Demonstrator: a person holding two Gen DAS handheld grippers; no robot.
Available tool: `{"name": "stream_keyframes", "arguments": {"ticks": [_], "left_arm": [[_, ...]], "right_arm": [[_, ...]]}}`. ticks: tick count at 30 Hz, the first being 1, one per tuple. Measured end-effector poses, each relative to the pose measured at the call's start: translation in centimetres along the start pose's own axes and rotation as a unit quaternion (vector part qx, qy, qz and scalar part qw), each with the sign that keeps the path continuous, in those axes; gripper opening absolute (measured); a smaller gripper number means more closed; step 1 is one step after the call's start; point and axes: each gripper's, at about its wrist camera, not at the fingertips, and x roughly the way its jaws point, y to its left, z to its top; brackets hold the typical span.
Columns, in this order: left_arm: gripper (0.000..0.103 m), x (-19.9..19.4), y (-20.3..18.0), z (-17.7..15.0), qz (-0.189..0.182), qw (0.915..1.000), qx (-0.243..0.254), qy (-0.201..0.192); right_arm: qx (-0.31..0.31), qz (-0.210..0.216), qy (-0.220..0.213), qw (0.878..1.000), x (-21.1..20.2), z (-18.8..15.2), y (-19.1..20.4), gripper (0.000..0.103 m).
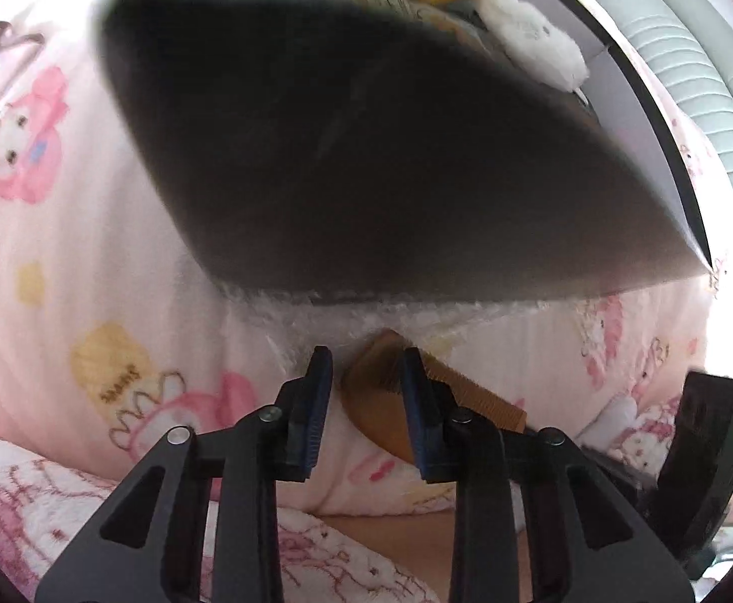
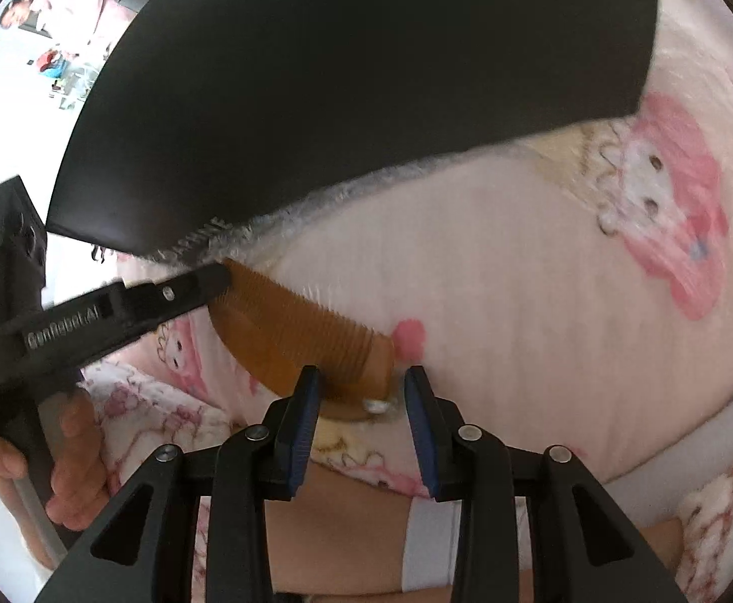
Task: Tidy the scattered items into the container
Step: 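Carry the comb to the box wall with the left gripper while the right gripper steadies it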
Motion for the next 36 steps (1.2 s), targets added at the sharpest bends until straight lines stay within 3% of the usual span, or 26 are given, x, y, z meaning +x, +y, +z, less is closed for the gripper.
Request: {"name": "stream_keyframes", "arguments": {"ticks": [3, 5, 9, 11, 13, 15, 17, 19, 20, 22, 23, 26, 31, 33, 36], "left_arm": [[0.027, -0.3, 0.1, -0.7, -0.021, 0.9996, 0.015, 0.01], [0.027, -0.6, 0.2, -1.3, -0.042, 0.9988, 0.019, 0.015], [0.026, -1.3, 0.7, -1.7, -0.025, 0.9996, 0.013, -0.009], [0.026, -1.5, 1.0, -1.5, -0.027, 0.9995, 0.004, -0.013], [0.026, -1.7, 1.3, -1.5, -0.021, 0.9996, -0.006, -0.02], [0.026, -1.6, 1.1, -0.9, -0.028, 0.9995, -0.002, -0.015], [0.026, -1.5, 1.4, -1.1, -0.037, 0.9993, 0.004, -0.008], [0.026, -1.8, 1.6, -1.1, -0.034, 0.9993, -0.001, -0.014], [0.026, -2.0, 2.0, -1.1, -0.02, 0.9995, -0.013, -0.023], [0.026, -2.4, 2.6, -1.2, -0.009, 0.999, -0.029, -0.032], [0.026, -2.5, 2.8, -1.2, -0.013, 0.9989, -0.032, -0.032], [0.026, -2.6, 3.0, -1.3, -0.019, 0.999, -0.031, -0.028], [0.027, -1.8, 1.6, -1.7, -0.02, 0.9994, -0.019, -0.02], [0.031, -2.7, 1.8, -1.7, -0.008, 0.9986, -0.023, -0.047], [0.031, -3.4, 2.7, -1.8, -0.028, 0.9972, -0.035, -0.059]], "right_arm": [[-0.033, -0.025, -0.009, 0.999, -0.7, 1.9, 1.4, 0.032], [-0.055, -0.049, -0.05, 0.996, -2.6, 3.2, 2.0, 0.032], [-0.026, -0.048, -0.079, 0.995, -4.7, 3.6, 0.5, 0.032], [-0.004, -0.027, -0.055, 0.998, -3.5, 3.0, -0.4, 0.032], [0.023, 0.021, -0.02, 0.999, -2.2, 2.6, -1.2, 0.032], [0.034, 0.03, -0.008, 0.999, -1.3, 2.6, -1.3, 0.032], [0.03, 0.01, -0.022, 0.999, -1.0, 2.9, -1.1, 0.032], [0.027, 0.019, -0.041, 0.999, -0.9, 3.3, -0.8, 0.032], [0.03, 0.034, -0.043, 0.998, -0.7, 3.3, -0.8, 0.032], [0.056, 0.108, -0.057, 0.991, -0.7, 3.3, -1.5, 0.032], [0.064, 0.11, -0.062, 0.99, -0.9, 3.3, -1.7, 0.032], [0.058, 0.049, -0.088, 0.993, -1.5, 3.3, -1.5, 0.032], [0.029, 0.051, -0.057, 0.997, 0.0, 3.6, -0.2, 0.032], [0.03, 0.084, -0.031, 0.996, 0.2, 3.3, -0.8, 0.033], [0.062, 0.132, -0.025, 0.989, 0.1, 3.3, -2.0, 0.033]]}}
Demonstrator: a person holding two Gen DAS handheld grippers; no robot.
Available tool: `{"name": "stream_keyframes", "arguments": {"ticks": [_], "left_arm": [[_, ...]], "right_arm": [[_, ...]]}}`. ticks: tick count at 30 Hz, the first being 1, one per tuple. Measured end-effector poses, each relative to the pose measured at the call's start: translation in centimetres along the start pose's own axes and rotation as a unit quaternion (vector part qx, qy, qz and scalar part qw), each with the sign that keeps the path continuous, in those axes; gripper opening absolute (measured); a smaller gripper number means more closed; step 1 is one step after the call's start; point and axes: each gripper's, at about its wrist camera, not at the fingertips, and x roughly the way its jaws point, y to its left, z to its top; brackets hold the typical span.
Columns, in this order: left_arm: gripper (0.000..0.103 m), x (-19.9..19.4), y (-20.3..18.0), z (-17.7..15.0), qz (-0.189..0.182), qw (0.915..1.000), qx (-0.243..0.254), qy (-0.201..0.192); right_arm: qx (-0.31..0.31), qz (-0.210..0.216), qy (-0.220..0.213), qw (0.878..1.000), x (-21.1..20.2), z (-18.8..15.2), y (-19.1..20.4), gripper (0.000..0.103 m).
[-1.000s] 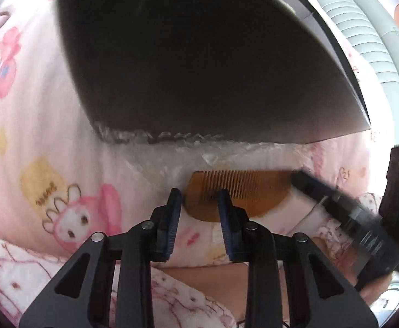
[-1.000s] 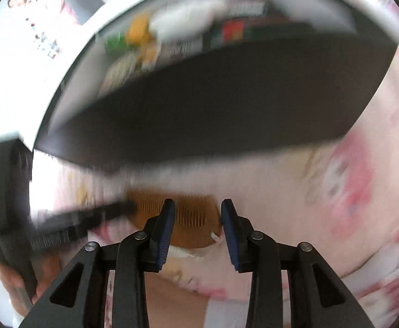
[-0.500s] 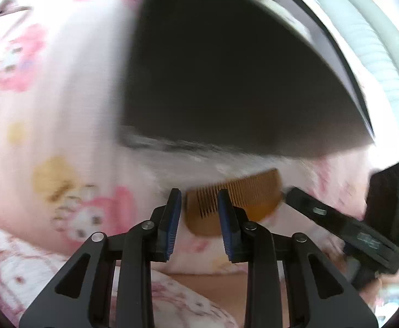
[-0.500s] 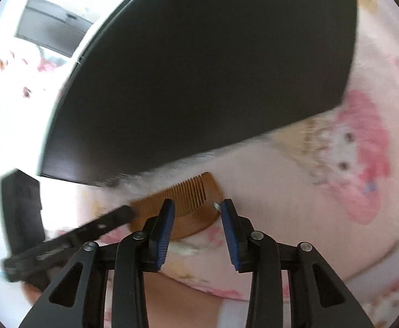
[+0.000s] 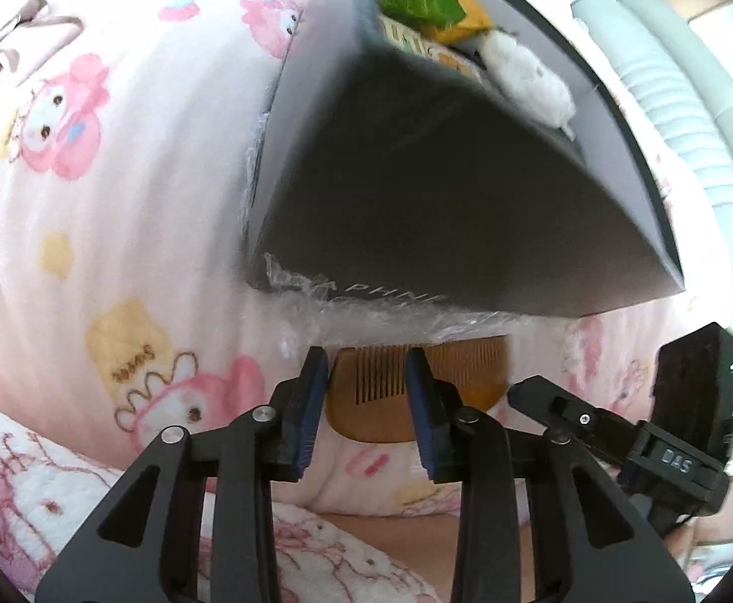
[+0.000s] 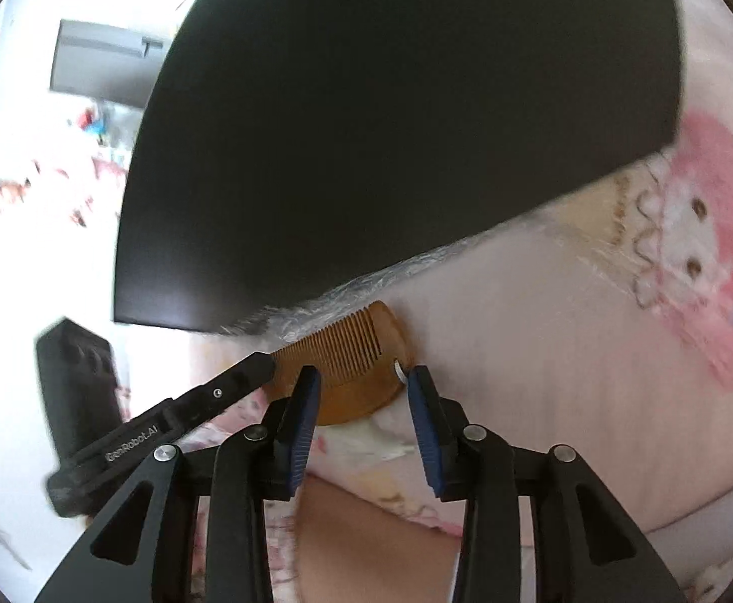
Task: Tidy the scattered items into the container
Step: 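Carry the comb to the box wall with the left gripper while the right gripper steadies it, then lift the comb over the box rim with both grippers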
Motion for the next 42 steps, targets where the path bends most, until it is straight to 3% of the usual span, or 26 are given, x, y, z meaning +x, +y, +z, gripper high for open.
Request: {"name": "stream_keyframes", "arguments": {"ticks": [6, 14, 19, 22, 31, 35, 39, 42], "left_arm": [[0.031, -0.8, 2.3, -0.2, 0.021, 0.9998, -0.003, 0.0], [0.038, -0.7, 2.6, 0.2, 0.031, 0.9992, 0.015, 0.02], [0.043, -1.0, 2.7, 0.0, 0.023, 0.9986, 0.036, 0.031], [0.044, -1.6, 3.1, 0.0, 0.022, 0.9987, 0.04, 0.025], [0.042, -4.7, 3.8, -0.4, -0.003, 0.9977, 0.063, -0.023], [0.043, -6.0, 3.1, -1.2, 0.019, 0.9962, 0.066, -0.054], [0.042, -6.3, 0.8, -2.3, 0.032, 0.9947, 0.076, -0.061], [0.042, -8.0, 0.7, -2.2, 0.019, 0.9946, 0.071, -0.073]], "right_arm": [[-0.001, -0.021, -0.022, 1.0, -0.1, 0.3, 0.2, 0.033], [-0.028, -0.094, -0.034, 0.995, 1.7, 1.2, 1.7, 0.033], [-0.097, -0.12, -0.019, 0.988, 3.0, 1.1, 3.4, 0.033], [-0.13, -0.142, -0.022, 0.981, 4.1, -0.8, 4.8, 0.033], [-0.159, -0.14, -0.042, 0.976, 2.5, -1.9, 5.9, 0.033], [-0.153, -0.106, -0.043, 0.981, 2.7, -2.9, 6.5, 0.032], [-0.147, -0.104, -0.041, 0.983, 2.5, -2.8, 6.2, 0.032], [-0.153, -0.09, -0.052, 0.983, -0.9, -1.9, 6.0, 0.032]]}}
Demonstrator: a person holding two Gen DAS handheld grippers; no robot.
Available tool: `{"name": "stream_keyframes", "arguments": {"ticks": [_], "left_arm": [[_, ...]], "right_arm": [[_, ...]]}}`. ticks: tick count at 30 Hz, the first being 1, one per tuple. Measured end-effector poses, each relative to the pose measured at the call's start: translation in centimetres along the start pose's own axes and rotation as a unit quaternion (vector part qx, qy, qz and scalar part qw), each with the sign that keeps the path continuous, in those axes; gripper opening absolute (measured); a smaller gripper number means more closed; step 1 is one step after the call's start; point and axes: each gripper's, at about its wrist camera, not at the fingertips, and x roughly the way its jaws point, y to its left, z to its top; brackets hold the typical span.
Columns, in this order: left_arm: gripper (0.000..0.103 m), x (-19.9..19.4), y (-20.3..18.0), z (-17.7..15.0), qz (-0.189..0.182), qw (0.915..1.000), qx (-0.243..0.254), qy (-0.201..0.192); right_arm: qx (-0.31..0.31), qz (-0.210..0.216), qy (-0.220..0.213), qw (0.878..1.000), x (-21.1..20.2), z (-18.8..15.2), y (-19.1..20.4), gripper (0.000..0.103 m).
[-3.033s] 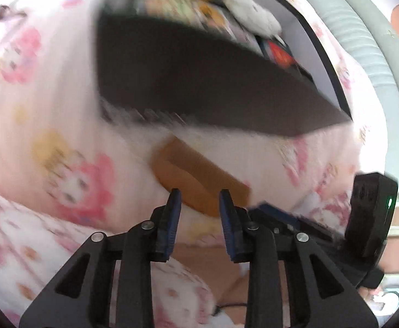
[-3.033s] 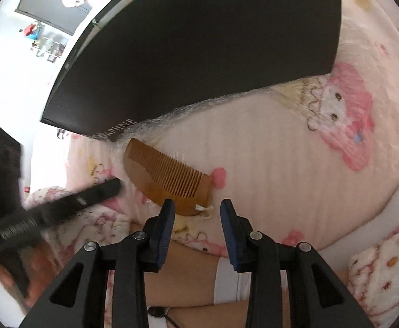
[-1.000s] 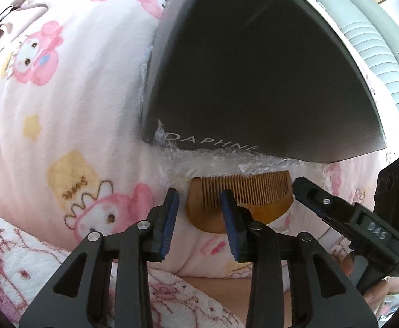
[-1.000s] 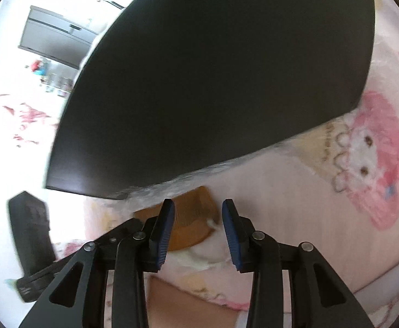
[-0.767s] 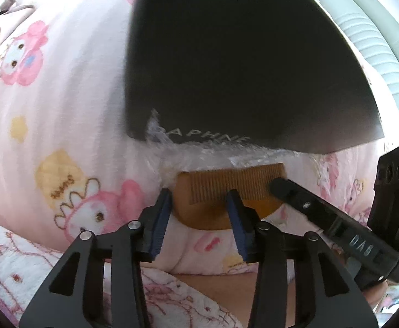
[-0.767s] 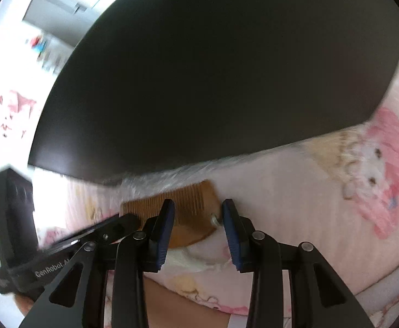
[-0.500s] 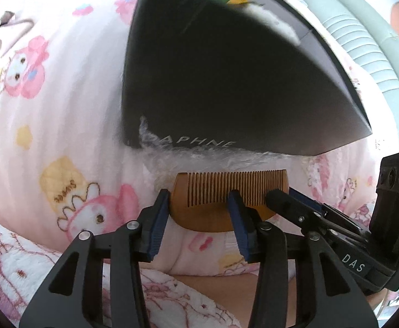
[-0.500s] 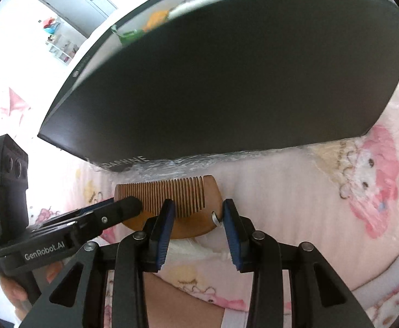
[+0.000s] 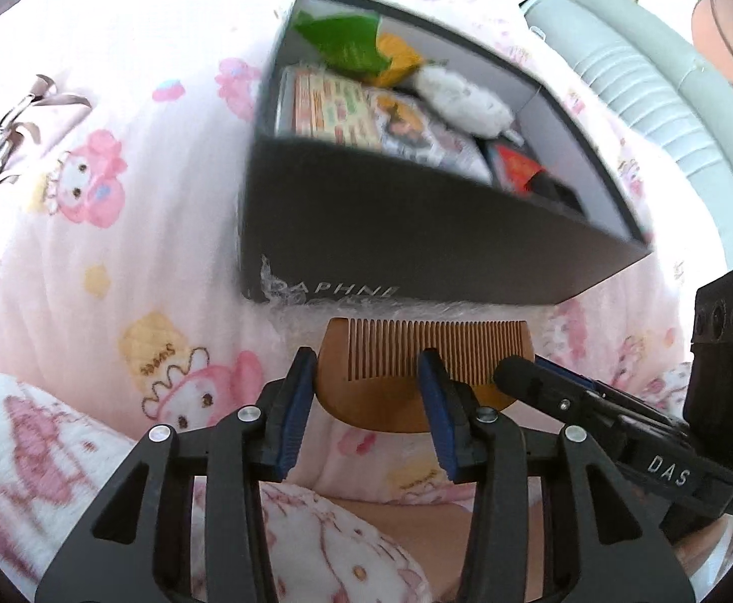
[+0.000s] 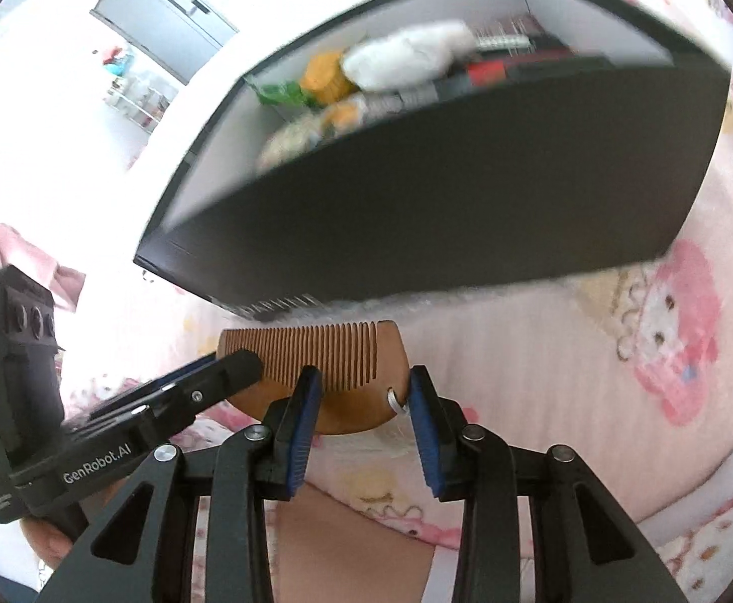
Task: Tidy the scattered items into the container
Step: 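Lift the comb over the box rim with both grippers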
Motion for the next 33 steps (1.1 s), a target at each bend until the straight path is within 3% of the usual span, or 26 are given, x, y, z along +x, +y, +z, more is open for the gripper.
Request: {"name": "stream_keyframes", "arguments": {"ticks": [3, 8, 13, 20, 24, 28, 33], "left_arm": [[0.042, 0.7, -3.4, -1.6, -0.002, 0.9997, -0.001, -0.022], [0.042, -4.1, -5.7, 1.3, -0.014, 0.9978, 0.016, -0.063], [0.042, -5.0, -8.1, 6.3, -0.042, 0.9951, 0.031, -0.084], [0.042, -5.7, -10.7, 13.9, -0.059, 0.9904, 0.057, -0.111], [0.042, -2.2, -11.1, 16.0, -0.041, 0.9937, 0.043, -0.095], [0.042, 3.8, -9.9, 16.6, -0.034, 0.9987, 0.02, -0.033], [0.043, 9.2, -9.1, 16.0, 0.001, 0.9995, 0.003, 0.031]], "right_arm": [[-0.007, 0.014, -0.018, 1.0, -2.4, 0.3, 1.0, 0.032], [-0.035, 0.022, -0.065, 0.997, -6.0, 1.6, 4.3, 0.032], [-0.064, 0.016, -0.103, 0.992, -9.6, 5.9, 5.9, 0.032], [-0.089, 0.026, -0.141, 0.986, -11.6, 13.5, 6.4, 0.032], [-0.093, 0.009, -0.111, 0.989, -9.2, 17.0, 5.1, 0.032], [-0.074, -0.01, -0.064, 0.995, -5.4, 17.8, 2.0, 0.032], [-0.029, -0.011, 0.008, 0.999, -0.7, 17.5, -1.7, 0.032]]}}
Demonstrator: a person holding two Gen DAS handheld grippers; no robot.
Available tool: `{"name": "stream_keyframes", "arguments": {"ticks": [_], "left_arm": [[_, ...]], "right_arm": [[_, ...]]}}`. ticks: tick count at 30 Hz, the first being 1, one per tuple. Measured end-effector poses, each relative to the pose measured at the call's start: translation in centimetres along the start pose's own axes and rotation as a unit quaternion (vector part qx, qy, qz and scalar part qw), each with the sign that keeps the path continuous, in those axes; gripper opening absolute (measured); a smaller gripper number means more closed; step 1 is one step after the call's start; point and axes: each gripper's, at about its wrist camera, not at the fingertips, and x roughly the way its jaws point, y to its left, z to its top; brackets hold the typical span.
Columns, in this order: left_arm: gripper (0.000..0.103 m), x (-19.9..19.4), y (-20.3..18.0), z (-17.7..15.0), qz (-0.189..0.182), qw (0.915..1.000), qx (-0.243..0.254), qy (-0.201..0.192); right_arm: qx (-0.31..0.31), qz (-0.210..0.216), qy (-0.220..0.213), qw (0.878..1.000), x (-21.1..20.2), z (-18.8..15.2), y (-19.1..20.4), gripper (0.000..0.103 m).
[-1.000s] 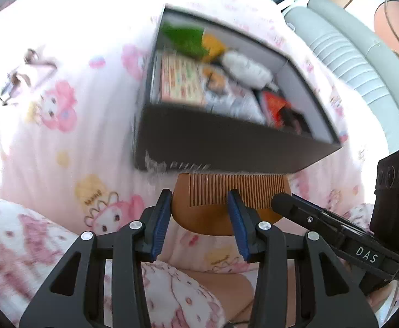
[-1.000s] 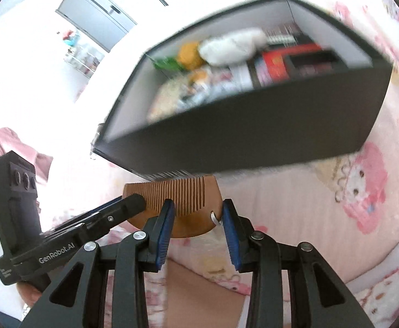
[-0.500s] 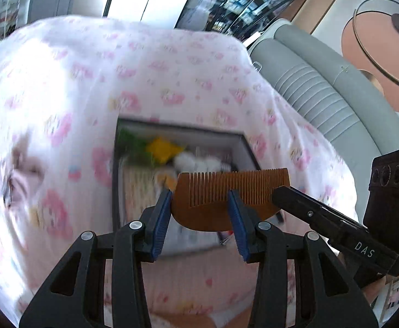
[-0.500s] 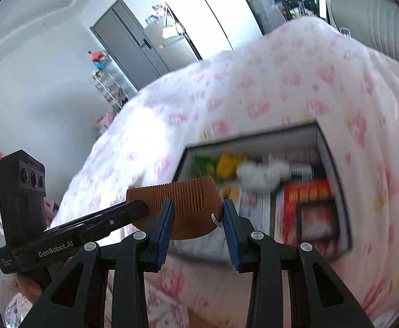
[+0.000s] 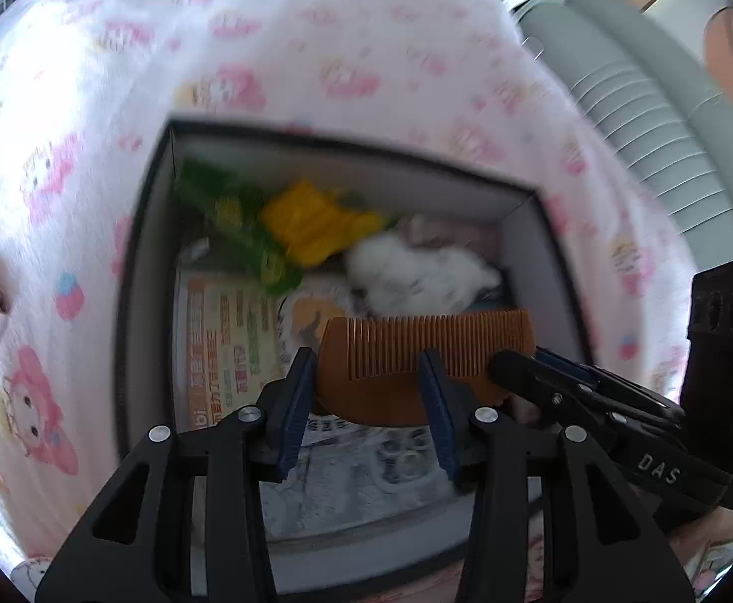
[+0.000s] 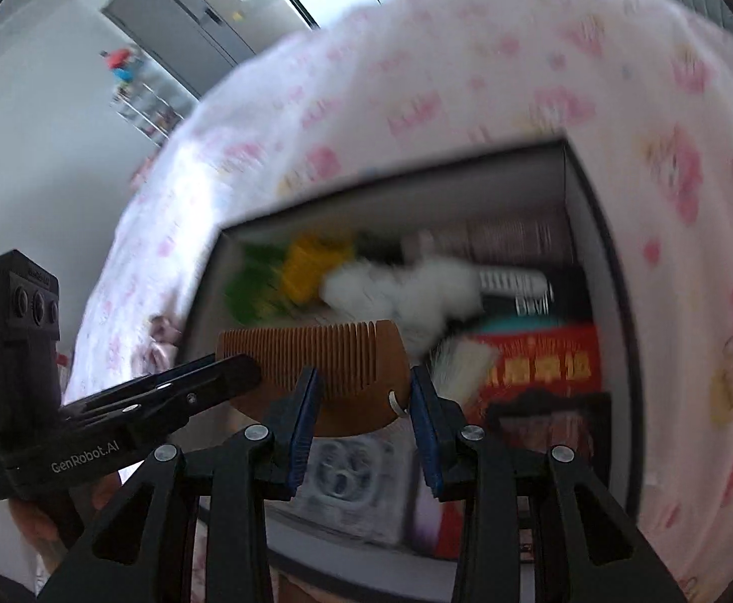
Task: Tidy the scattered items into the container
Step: 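Lift the comb over the box rim with both grippers, then lower the comb onto the items in the box and open both grippers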
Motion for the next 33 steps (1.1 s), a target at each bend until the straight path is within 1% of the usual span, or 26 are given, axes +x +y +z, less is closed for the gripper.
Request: {"name": "stream_keyframes", "arguments": {"ticks": [3, 5, 7, 9, 10, 12, 13, 14, 16, 18, 19, 21, 23, 24, 26, 28, 30, 31, 33], "left_arm": [[0.043, 2.1, -0.1, -0.1, 0.026, 0.9992, 0.005, 0.03], [0.041, 3.0, -0.3, -0.2, 0.044, 0.9979, 0.008, 0.047], [0.041, 2.9, -0.1, -0.3, 0.061, 0.9972, 0.001, 0.043], [0.041, 2.2, 0.0, -0.5, 0.054, 0.9982, -0.003, 0.026], [0.041, 1.6, 0.1, -0.8, 0.038, 0.9992, -0.007, 0.015], [0.041, 1.3, 0.0, -1.1, 0.016, 0.9998, -0.008, 0.003], [0.041, 1.5, -0.1, -1.2, 0.016, 0.9999, -0.006, 0.004], [0.04, 2.0, -0.2, -1.3, 0.022, 0.9997, -0.007, 0.011], [0.036, 3.0, -0.2, -1.3, 0.038, 0.9987, -0.015, 0.03], [0.036, 3.2, -0.2, -1.6, 0.043, 0.9987, -0.015, 0.023], [0.036, 2.9, -0.3, -1.7, 0.044, 0.9988, -0.016, 0.018], [0.036, 2.2, -0.4, -2.1, 0.031, 0.9993, -0.02, 0.006], [0.039, 0.7, -0.9, -2.9, 0.029, 0.9992, -0.016, -0.021], [0.04, -0.3, -1.2, -3.1, 0.033, 0.9987, -0.009, -0.037], [0.05, -2.5, -2.2, -4.2, 0.041, 0.9968, 0.007, -0.069], [0.052, -4.5, -3.1, -5.3, 0.043, 0.9945, 0.021, -0.093], [0.052, -5.9, -3.5, -5.8, 0.04, 0.9929, 0.036, -0.106], [0.052, -6.9, -3.8, -6.3, 0.037, 0.9917, 0.047, -0.114], [0.052, -8.0, -4.3, -7.2, 0.036, 0.9904, 0.063, -0.118]], "right_arm": [[0.023, -0.003, 0.048, 0.999, 1.9, -0.3, -1.3, 0.032], [0.015, -0.025, 0.063, 0.998, 2.9, -0.4, -1.5, 0.032], [0.008, -0.04, 0.065, 0.997, 3.5, -0.6, -1.5, 0.032], [0.008, -0.039, 0.046, 0.998, 2.9, -0.8, -1.5, 0.032], [0.001, -0.04, 0.026, 0.999, 2.1, -0.9, -1.3, 0.032], [-0.023, -0.049, -0.013, 0.998, 0.5, -1.0, -0.4, 0.032], [-0.038, -0.054, -0.021, 0.998, 0.2, -1.0, 0.1, 0.032], [-0.049, -0.053, -0.015, 0.997, 0.4, -1.1, 0.5, 0.032], [-0.047, -0.038, 0.017, 0.998, 1.8, -1.5, 0.7, 0.031], [-0.037, -0.037, 0.05, 0.997, 3.5, -2.0, 0.3, 0.03], [-0.038, -0.042, 0.052, 0.997, 3.8, -2.1, 0.3, 0.029], [-0.042, -0.061, 0.044, 0.996, 3.4, -2.1, 0.5, 0.029], [-0.041, -0.085, 0.024, 0.995, 2.1, -2.3, 0.9, 0.029], [-0.042, -0.095, 0.011, 0.995, 1.3, -2.5, 1.2, 0.029], [-0.058, -0.116, -0.026, 0.991, -0.8, -2.9, 2.6, 0.03], [-0.077, -0.134, -0.059, 0.986, -2.9, -3.6, 4.0, 0.032], [-0.084, -0.142, -0.085, 0.983, -4.7, -4.3, 5.0, 0.036], [-0.081, -0.14, -0.096, 0.982, -5.7, -5.1, 5.4, 0.036], [-0.077, -0.135, -0.104, 0.982, -6.8, -5.9, 5.9, 0.037]]}}
